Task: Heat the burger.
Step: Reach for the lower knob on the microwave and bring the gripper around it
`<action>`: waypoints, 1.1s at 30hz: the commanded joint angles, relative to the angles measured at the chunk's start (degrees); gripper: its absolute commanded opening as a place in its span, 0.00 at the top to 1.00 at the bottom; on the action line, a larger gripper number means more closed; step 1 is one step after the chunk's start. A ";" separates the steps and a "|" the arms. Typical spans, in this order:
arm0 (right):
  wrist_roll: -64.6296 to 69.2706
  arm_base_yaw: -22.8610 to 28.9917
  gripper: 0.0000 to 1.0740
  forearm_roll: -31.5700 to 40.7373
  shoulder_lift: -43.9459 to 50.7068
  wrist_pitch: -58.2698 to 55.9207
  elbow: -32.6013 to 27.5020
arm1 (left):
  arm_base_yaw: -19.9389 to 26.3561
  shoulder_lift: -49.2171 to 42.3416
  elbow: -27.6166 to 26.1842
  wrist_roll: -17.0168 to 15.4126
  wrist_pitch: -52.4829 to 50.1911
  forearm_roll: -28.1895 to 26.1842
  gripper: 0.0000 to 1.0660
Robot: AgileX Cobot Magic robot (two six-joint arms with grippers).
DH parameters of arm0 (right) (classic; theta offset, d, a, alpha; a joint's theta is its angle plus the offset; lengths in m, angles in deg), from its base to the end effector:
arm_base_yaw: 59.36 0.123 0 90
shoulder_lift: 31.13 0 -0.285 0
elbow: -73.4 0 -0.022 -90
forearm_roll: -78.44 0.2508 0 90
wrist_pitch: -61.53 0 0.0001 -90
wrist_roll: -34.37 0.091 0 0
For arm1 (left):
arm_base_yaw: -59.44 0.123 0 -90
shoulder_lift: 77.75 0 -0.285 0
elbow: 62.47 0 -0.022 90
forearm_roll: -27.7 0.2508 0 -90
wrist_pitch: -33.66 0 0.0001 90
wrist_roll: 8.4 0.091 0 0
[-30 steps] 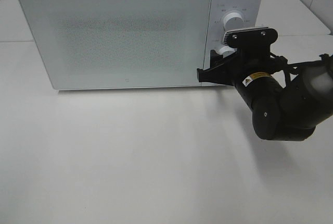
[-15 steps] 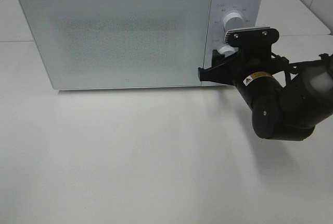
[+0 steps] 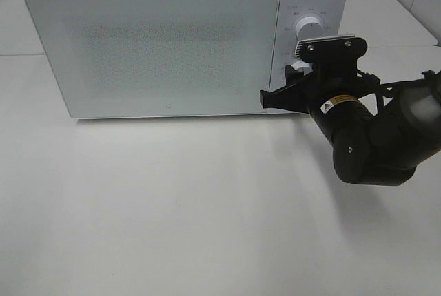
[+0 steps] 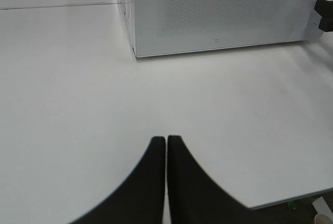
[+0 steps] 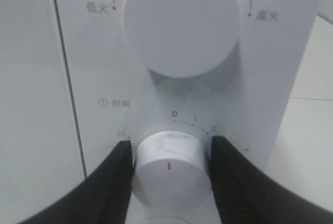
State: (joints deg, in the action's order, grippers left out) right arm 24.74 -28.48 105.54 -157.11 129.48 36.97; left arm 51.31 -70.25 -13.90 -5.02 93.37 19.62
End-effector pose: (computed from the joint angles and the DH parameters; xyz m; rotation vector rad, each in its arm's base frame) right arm 0.3167 0.1447 0.1112 -0.1086 1.6763 0.0536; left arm -0.0068 -0.0102 0.2794 0.2079 2.0091 -0.2207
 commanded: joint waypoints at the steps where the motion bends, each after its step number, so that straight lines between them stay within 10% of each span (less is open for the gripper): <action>1: -1.20 -0.46 0.88 -0.57 0.00 1.55 1.26 | 0.00 -0.34 0.23 0.00 -0.69 -0.17 1.00; 14: 2.23 -0.46 1.00 -0.34 0.34 0.97 1.26 | 0.00 -0.34 0.23 0.00 -0.69 -0.17 1.00; 33: 59.19 -0.46 1.00 -0.86 0.34 0.40 1.26 | 0.00 -0.34 0.23 0.00 -0.69 -0.17 1.00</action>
State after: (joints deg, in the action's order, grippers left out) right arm 80.32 -28.54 106.23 -157.06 128.91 37.20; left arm 51.31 -70.25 -13.90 -5.02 93.37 19.62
